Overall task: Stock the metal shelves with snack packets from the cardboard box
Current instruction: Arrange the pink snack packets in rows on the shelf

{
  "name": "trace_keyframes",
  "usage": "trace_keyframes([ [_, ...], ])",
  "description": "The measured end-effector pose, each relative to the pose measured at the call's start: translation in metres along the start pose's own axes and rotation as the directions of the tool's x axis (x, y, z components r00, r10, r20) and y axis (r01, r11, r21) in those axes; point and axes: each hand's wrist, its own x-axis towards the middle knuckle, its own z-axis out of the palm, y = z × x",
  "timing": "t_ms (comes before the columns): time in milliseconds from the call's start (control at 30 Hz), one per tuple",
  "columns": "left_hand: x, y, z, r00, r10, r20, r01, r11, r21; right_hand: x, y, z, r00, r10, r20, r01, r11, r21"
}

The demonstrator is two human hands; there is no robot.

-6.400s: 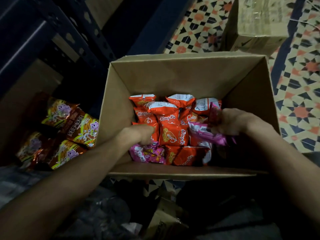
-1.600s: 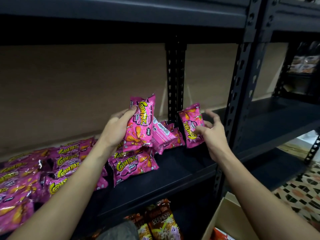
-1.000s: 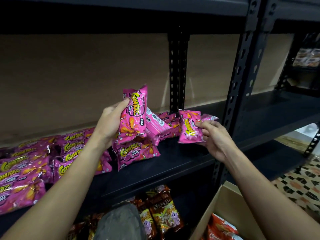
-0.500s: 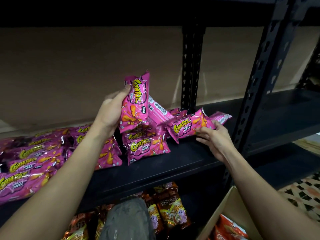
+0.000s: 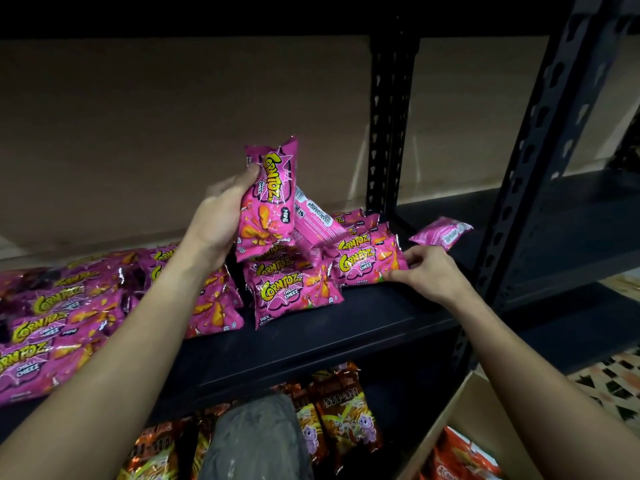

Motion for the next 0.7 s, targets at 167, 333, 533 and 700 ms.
trace_keyframes([
  [167,0.005,0.000,0.001,1.000,0.001,0.008,-0.001,1.000,0.010,0.006,0.004,0.000,1.000,-0.014,0.019,0.014,1.000,0.000],
  [333,0.008,-0.001,-0.001,1.000,0.004,0.005,-0.004,1.000,0.009,0.015,0.006,-0.001,0.998,-0.043,0.045,0.044,0.999,-0.023],
  [533,0.011,-0.003,-0.002,1.000,0.009,0.020,-0.009,1.000,0.011,0.018,0.006,-0.001,0.997,0.001,0.073,-0.005,0.998,0.062],
  [700,0.013,-0.002,-0.006,1.000,0.016,0.026,-0.015,1.000,-0.011,0.022,0.001,-0.014,0.990,0.056,0.127,-0.085,0.968,0.234],
])
